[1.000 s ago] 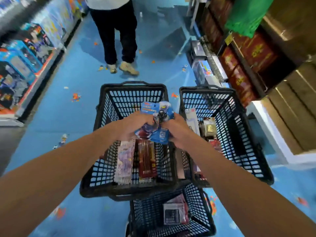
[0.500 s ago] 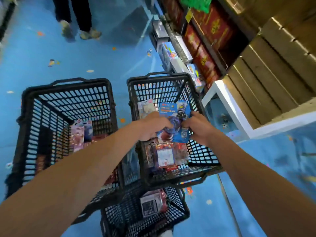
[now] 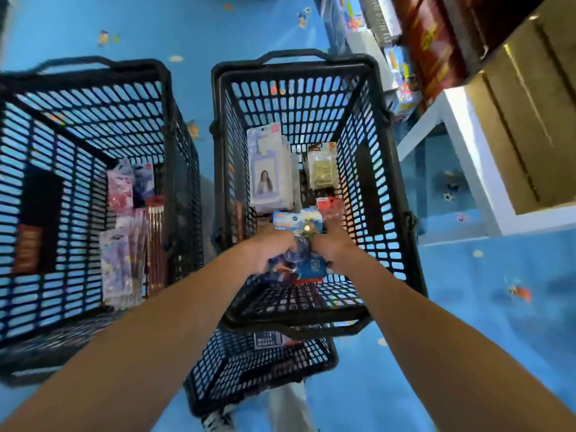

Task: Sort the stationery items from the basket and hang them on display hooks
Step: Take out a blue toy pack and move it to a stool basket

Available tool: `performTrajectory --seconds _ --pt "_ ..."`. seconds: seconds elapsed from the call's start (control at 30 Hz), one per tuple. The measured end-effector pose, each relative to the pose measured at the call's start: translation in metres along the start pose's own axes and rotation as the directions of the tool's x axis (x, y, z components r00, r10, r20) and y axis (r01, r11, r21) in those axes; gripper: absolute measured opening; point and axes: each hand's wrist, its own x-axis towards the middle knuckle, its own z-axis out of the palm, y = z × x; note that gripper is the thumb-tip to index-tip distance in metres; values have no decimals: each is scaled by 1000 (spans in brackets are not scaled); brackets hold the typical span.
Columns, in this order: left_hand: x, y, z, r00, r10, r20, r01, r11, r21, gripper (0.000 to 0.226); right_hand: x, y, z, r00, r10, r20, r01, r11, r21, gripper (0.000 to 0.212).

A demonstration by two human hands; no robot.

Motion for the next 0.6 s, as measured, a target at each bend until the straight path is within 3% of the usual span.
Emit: performTrajectory --seconds 0.1,0.37,0.6 --pt "2 -6 2 999 40 -7 -39 994 100 22 5 10 5 999 39 35 -38 999 -20 47" --pt "6 -16 1 979 202 -40 -194 969 154 29 8 15 7 999 30 30 -27 996 -87 42" --pt "5 -24 4 992 120 -32 -112 977 184 28 1 15 6 998 -9 59 20 980 -199 52"
